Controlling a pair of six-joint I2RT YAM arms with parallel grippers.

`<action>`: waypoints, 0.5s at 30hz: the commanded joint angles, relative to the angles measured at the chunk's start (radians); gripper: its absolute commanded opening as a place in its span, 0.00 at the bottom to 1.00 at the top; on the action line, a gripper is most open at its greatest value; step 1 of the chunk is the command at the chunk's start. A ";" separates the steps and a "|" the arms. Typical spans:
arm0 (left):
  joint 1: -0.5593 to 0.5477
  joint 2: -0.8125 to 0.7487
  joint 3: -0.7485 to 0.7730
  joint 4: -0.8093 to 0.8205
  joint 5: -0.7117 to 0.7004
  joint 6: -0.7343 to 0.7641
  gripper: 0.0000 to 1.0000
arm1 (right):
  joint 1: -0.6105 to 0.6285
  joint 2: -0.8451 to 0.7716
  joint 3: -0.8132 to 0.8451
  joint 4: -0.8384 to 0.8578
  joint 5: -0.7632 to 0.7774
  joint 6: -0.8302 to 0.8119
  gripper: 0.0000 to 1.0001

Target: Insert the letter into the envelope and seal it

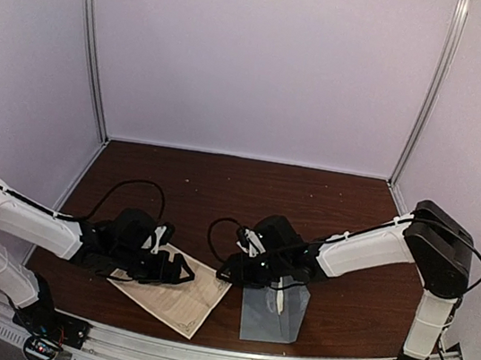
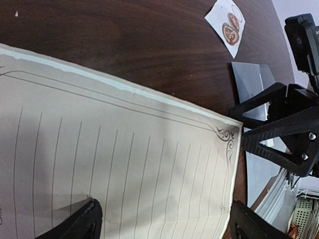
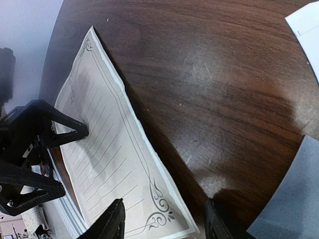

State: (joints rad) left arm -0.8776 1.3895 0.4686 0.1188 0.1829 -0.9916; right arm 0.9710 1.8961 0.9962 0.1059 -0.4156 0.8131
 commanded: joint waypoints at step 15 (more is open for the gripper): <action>0.006 0.014 -0.010 0.033 0.008 0.013 0.91 | 0.009 0.064 0.013 0.129 -0.097 0.082 0.20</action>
State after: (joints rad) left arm -0.8776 1.3918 0.4686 0.1249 0.1856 -0.9878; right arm 0.9710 1.9476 1.0000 0.1833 -0.4805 0.8711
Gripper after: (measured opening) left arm 0.907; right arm 0.246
